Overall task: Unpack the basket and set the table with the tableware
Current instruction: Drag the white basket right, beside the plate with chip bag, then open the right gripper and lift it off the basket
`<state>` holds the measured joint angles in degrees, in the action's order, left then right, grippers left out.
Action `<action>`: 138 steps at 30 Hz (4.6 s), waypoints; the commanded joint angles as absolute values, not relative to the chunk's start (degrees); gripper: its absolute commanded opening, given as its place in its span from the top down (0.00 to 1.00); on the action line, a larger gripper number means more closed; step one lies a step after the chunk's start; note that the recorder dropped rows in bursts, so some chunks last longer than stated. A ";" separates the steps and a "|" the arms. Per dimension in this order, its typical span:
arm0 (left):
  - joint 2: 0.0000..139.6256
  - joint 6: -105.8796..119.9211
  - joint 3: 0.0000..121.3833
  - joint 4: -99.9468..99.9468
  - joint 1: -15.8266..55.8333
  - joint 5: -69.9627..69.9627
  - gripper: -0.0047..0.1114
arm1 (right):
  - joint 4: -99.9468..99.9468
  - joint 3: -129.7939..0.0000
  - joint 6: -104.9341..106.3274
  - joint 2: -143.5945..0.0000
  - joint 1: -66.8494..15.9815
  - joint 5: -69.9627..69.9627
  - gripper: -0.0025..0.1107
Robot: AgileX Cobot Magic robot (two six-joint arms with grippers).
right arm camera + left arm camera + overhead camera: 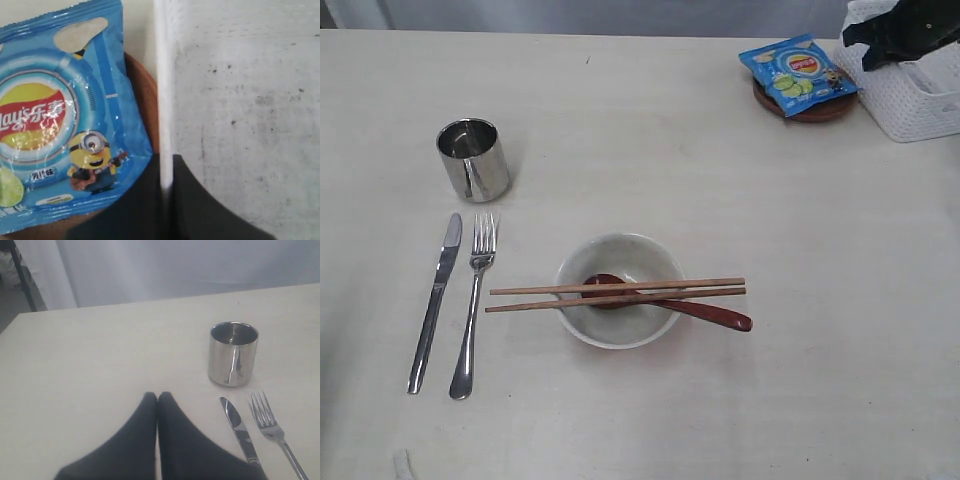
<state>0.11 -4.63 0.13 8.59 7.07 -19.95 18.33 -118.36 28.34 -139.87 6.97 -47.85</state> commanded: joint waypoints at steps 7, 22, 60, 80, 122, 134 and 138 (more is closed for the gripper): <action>0.00 -4.76 0.00 8.73 7.36 -19.92 0.96 | 32.67 -117.97 31.05 -141.07 2.39 -60.12 0.98; 0.00 -4.76 0.00 8.37 7.36 -19.92 0.96 | 17.05 -117.84 5.75 -137.91 -16.33 -66.38 0.98; 0.00 -4.76 0.00 8.50 7.36 -19.92 0.96 | 3.55 -110.08 -21.23 -132.16 -20.61 -69.96 0.98; 0.00 -4.76 0.00 8.50 7.36 -19.92 0.96 | 6.57 -109.82 -16.55 -132.16 -21.38 -69.96 0.59; 0.00 -4.76 0.00 8.50 7.36 -19.92 0.96 | 6.30 -109.92 -8.35 -127.56 -21.38 -63.63 0.54; 0.00 -4.76 0.00 8.50 7.36 -19.92 0.96 | 7.41 -109.92 -5.50 -127.91 -21.38 -62.79 0.54; 0.00 -4.76 0.00 8.61 7.36 -19.92 0.96 | 7.19 -109.92 -4.15 -124.23 -21.38 -63.26 0.54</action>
